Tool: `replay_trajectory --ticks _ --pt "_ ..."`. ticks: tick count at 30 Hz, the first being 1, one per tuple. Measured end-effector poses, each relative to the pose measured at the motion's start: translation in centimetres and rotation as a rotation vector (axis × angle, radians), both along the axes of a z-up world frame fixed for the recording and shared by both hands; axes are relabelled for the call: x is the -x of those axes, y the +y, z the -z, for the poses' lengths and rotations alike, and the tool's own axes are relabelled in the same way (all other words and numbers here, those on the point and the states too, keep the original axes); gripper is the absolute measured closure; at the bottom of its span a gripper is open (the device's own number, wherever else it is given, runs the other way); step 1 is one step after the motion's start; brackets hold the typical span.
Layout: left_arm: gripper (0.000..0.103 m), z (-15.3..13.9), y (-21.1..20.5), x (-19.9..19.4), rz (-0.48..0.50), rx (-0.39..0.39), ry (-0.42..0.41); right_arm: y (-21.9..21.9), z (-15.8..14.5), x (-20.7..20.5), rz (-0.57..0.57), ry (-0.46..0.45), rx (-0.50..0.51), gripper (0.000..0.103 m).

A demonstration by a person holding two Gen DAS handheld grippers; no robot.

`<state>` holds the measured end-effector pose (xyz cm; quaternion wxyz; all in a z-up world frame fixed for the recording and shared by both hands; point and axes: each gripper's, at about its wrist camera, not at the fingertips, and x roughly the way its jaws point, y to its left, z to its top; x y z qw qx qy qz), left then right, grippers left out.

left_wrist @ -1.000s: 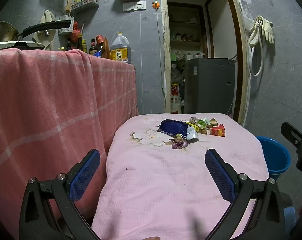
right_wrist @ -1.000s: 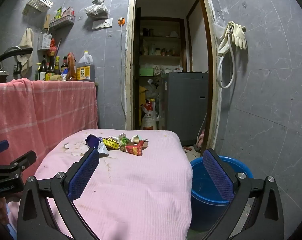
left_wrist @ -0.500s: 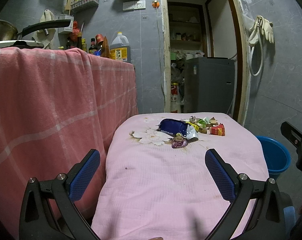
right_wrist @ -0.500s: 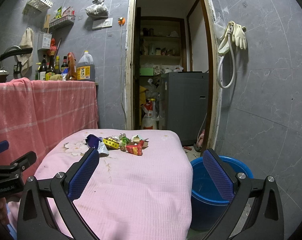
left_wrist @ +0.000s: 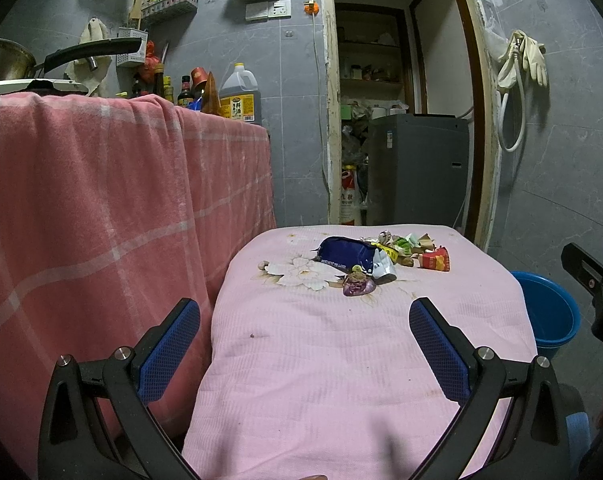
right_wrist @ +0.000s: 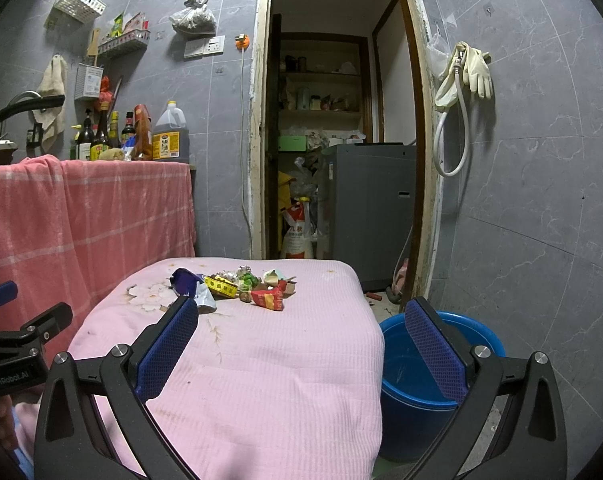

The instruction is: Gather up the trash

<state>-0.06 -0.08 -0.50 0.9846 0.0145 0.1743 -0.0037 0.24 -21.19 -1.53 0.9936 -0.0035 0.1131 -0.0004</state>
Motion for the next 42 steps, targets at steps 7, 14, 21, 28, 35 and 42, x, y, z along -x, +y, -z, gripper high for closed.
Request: replay_trajectory --ticks 7,14,21,28,35,42 --pt "0.001 -0.15 0.05 -0.08 0.0 0.001 0.001 -0.01 0.01 -0.02 0.0 0.001 0.0 0.0" --pt "0.001 -0.11 0.03 -0.08 0.001 0.001 0.002 -0.02 0.0 -0.03 0.0 0.001 0.001 0.0" --pt "0.001 -0.16 0.05 -0.1 -0.001 0.001 0.003 -0.02 -0.03 -0.03 0.001 0.002 0.0 0.0" --pt "0.001 -0.05 0.02 -0.17 0.0 0.003 0.002 -0.03 -0.02 -0.01 0.0 0.001 0.0 0.0" --pt "0.001 -0.02 0.02 -0.18 0.0 0.003 0.003 -0.01 0.0 0.0 0.0 0.001 0.0 0.0" --pt "0.001 -0.05 0.02 -0.18 0.0 0.003 0.003 -0.03 0.02 0.0 0.0 0.001 0.0 0.0"
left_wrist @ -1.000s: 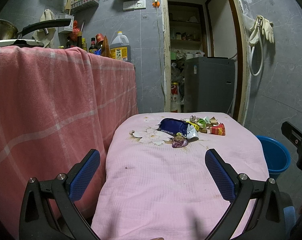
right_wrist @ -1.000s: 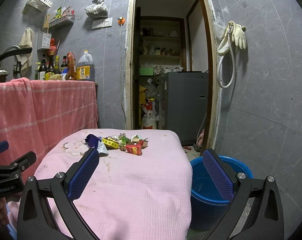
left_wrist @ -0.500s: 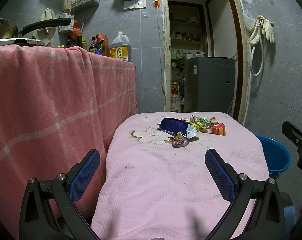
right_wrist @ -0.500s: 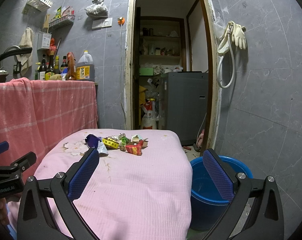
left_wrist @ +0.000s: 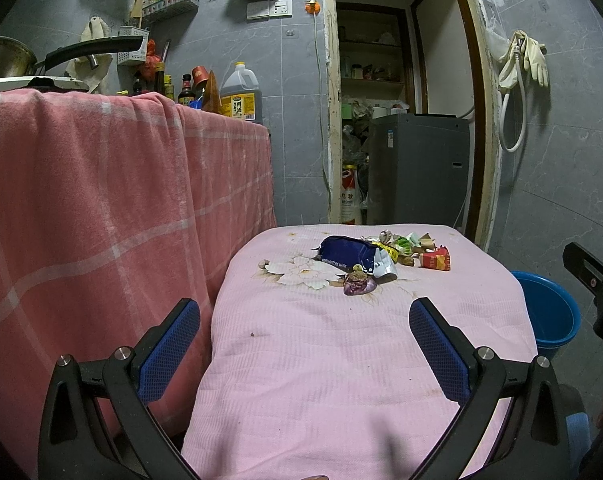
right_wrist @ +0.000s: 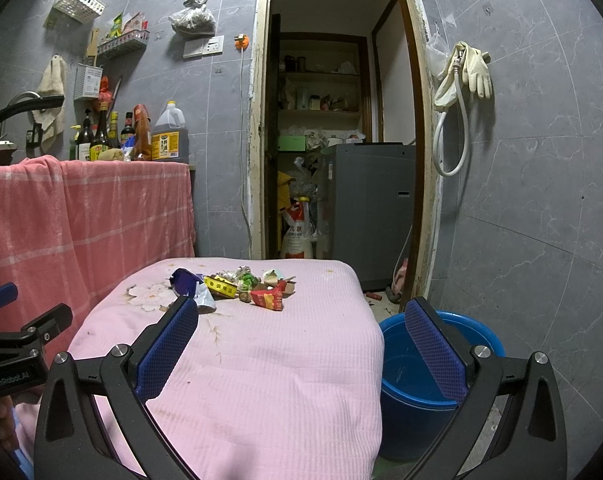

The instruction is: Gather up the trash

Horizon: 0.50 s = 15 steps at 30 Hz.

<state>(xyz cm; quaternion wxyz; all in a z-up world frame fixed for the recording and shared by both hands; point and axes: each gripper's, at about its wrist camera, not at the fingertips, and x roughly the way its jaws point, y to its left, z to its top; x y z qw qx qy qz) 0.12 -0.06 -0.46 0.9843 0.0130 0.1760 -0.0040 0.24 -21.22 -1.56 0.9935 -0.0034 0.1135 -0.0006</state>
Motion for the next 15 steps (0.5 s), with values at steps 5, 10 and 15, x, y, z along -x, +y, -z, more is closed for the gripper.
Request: replay_trajectory --ticks 5,10,15 --pt "0.001 0.03 0.0 -0.02 0.001 0.0 0.001 -0.03 0.04 -0.01 0.0 0.001 0.0 0.0" --pt "0.001 0.53 0.13 -0.16 0.0 0.0 0.005 -0.05 0.09 -0.02 0.0 0.002 0.0 0.0" --pt "0.001 0.52 0.1 -0.41 -0.001 0.0 0.007 -0.08 0.14 -0.09 -0.002 0.001 -0.001 0.0"
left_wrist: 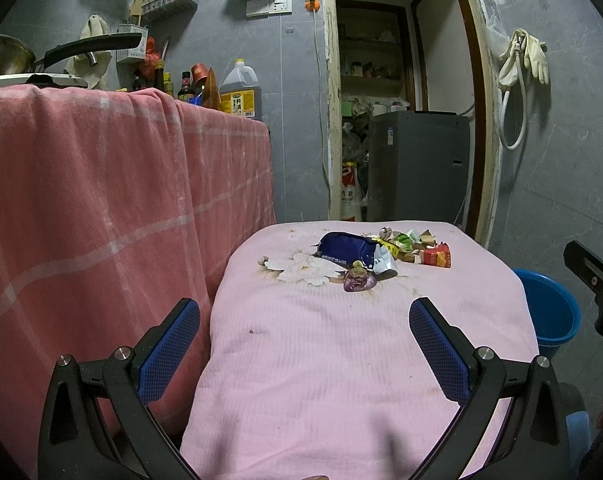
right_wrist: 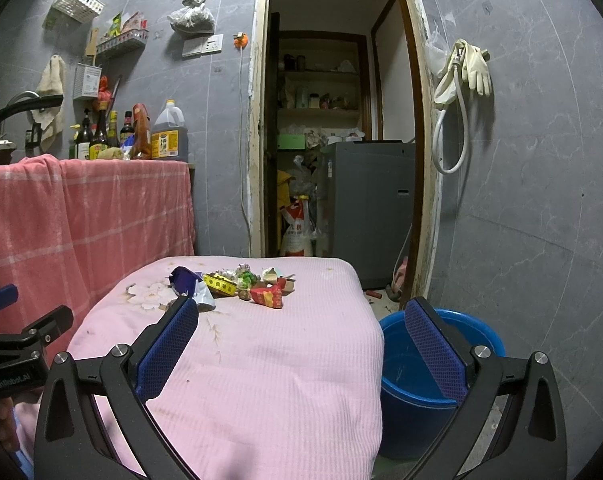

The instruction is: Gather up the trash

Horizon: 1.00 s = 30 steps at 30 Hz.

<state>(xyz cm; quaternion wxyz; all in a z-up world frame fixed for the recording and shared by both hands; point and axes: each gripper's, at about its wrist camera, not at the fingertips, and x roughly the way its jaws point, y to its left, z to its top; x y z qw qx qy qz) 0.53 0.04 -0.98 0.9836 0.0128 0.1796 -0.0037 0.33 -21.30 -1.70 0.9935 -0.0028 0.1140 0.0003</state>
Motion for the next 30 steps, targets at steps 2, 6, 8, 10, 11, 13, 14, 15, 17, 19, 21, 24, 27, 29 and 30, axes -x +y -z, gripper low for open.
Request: replay_trajectory --ticks 2,6,8,10,11,13,14,15,17,19,21,24,27,29,30 --pt "0.001 0.0 0.0 -0.1 -0.002 0.002 0.001 0.0 0.0 0.0 0.001 -0.004 -0.002 0.0" --pt "0.001 -0.5 0.1 -0.3 -0.01 0.009 -0.013 0.0 -0.3 -0.1 -0.004 -0.018 -0.001 0.0" --pt "0.001 -1.0 0.0 -0.6 -0.007 0.011 -0.029 0.0 -0.6 -0.3 -0.011 -0.032 0.001 0.0" --pt "0.001 -1.7 -0.1 -0.9 -0.007 0.005 -0.048 0.0 -1.1 -0.7 -0.016 -0.044 0.003 0.0" --pt "0.001 -2.0 -0.2 -1.1 -0.007 0.003 -0.057 0.0 -1.4 -0.8 -0.017 -0.055 0.004 0.0" --pt "0.001 -2.5 -0.4 -1.9 -0.004 0.001 -0.069 0.0 -1.9 -1.5 -0.022 -0.07 0.001 0.0" --pt "0.001 -2.7 -0.4 -2.2 -0.002 0.001 -0.072 -0.3 -2.1 -1.9 -0.026 -0.076 -0.003 0.0" --pt "0.001 -2.8 -0.4 -2.7 -0.002 0.001 -0.074 -0.4 -2.2 -2.2 -0.027 -0.079 -0.004 0.0" --pt "0.001 -2.9 -0.4 -3.9 0.006 0.008 -0.065 -0.6 -2.3 -3.1 -0.031 -0.078 -0.003 0.0" --pt "0.001 -2.8 -0.3 -5.1 0.011 0.017 -0.051 -0.8 -2.2 -4.2 -0.036 -0.066 0.001 0.0" --pt "0.001 -2.6 -0.2 -6.5 0.019 0.025 -0.025 -1.0 -2.0 -5.4 -0.052 -0.058 -0.002 0.0" --pt "0.001 -1.9 -0.3 -8.8 0.036 0.018 0.021 -1.3 -1.5 -7.6 -0.102 -0.032 -0.019 0.0" --pt "0.001 -0.9 -0.5 -11.2 0.038 0.003 0.077 -1.4 -0.8 -10.1 -0.139 0.02 -0.022 0.0" --pt "0.001 0.1 -0.5 -12.9 0.037 0.012 0.128 -1.2 0.1 -11.8 -0.152 0.078 -0.013 0.0" --pt "0.001 0.5 -0.5 -13.7 0.039 0.02 0.152 -1.2 0.4 -12.3 -0.141 0.091 -0.011 0.0"
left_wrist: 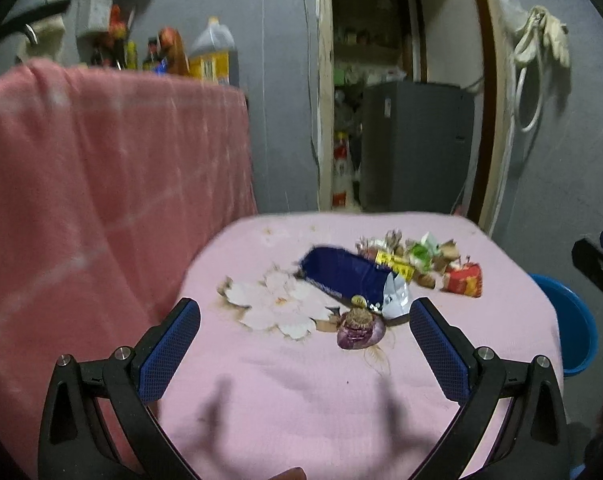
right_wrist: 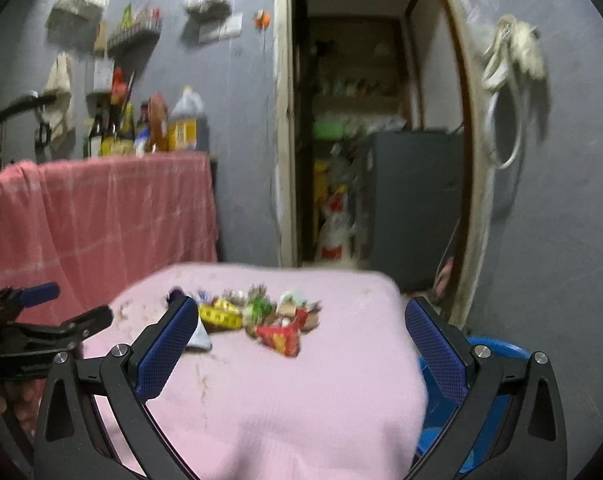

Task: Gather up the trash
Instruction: 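Grasp the purple ball with the left tool while the right tool grasps the red wrapper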

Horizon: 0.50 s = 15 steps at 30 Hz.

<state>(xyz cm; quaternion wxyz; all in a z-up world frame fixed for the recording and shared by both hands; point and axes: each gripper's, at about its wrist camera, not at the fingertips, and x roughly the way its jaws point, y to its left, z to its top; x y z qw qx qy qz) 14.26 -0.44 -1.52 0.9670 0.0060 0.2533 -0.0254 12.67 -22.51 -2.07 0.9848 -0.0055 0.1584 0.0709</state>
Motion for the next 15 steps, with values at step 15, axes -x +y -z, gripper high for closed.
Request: replay_trajectory --ticks 15 --pt "0.035 4.8 -0.3 -5.9 0.081 -0.01 0.262 1.6 4.0 -8.7 -0.067 0.272 0.0 0.009"
